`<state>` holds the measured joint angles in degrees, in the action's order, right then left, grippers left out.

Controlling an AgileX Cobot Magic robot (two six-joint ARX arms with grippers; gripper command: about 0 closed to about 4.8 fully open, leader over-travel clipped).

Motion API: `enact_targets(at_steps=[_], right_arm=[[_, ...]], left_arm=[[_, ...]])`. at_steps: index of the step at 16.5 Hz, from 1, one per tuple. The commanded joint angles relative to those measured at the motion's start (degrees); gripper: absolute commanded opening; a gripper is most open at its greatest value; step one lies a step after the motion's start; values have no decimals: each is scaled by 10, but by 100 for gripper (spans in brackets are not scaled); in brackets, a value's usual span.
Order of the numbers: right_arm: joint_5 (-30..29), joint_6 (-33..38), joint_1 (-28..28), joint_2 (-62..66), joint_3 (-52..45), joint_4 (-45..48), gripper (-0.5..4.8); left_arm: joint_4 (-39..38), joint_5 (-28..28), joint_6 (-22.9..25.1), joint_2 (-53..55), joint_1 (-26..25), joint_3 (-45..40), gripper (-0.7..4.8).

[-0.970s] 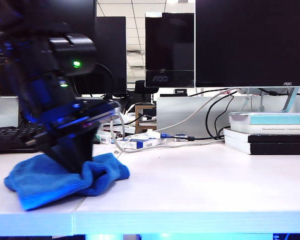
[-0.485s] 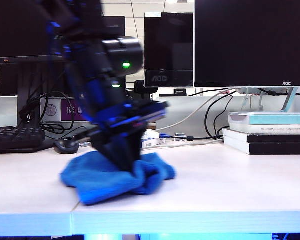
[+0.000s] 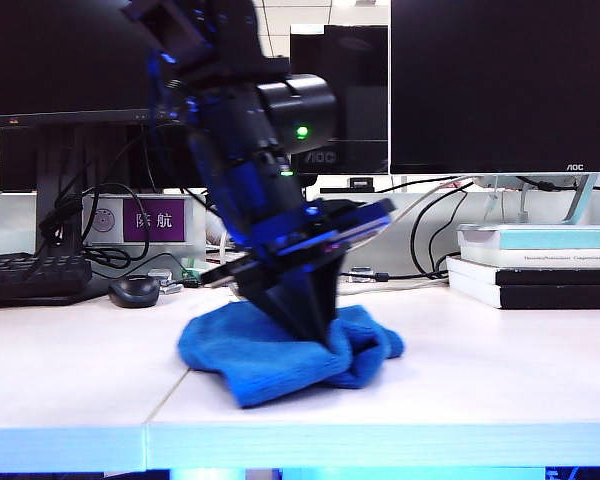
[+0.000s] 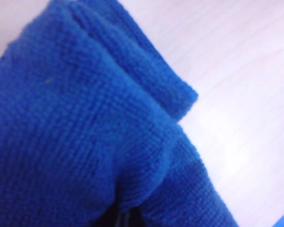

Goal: Wipe the table from left to right using the rag.

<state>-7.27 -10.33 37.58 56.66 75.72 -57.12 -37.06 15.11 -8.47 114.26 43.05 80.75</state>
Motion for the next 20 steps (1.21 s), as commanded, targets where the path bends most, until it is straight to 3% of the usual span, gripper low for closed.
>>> enact_targets(at_steps=[1, 3, 5, 12, 17, 20], right_arm=[[12, 43, -13, -5, 3, -49, -1], [22, 60, -20, -6, 4, -74, -1], [68, 91, -22, -11, 4, -93, -1], [153, 103, -22, -38, 4, -116, -1], [175, 112, -22, -44, 10, -120, -1], [217, 150, -22, -46, 11, -132, -1]], left_arm=[[-6, -7, 1, 29, 13, 21, -6], [-12, -6, 1, 42, 22, 43, -6], [-13, -2, 0, 62, 37, 73, -6], [-17, 8, 0, 104, 79, 135, -6], [-27, 17, 0, 139, 100, 193, -6], [-23, 19, 0, 148, 110, 207, -6]])
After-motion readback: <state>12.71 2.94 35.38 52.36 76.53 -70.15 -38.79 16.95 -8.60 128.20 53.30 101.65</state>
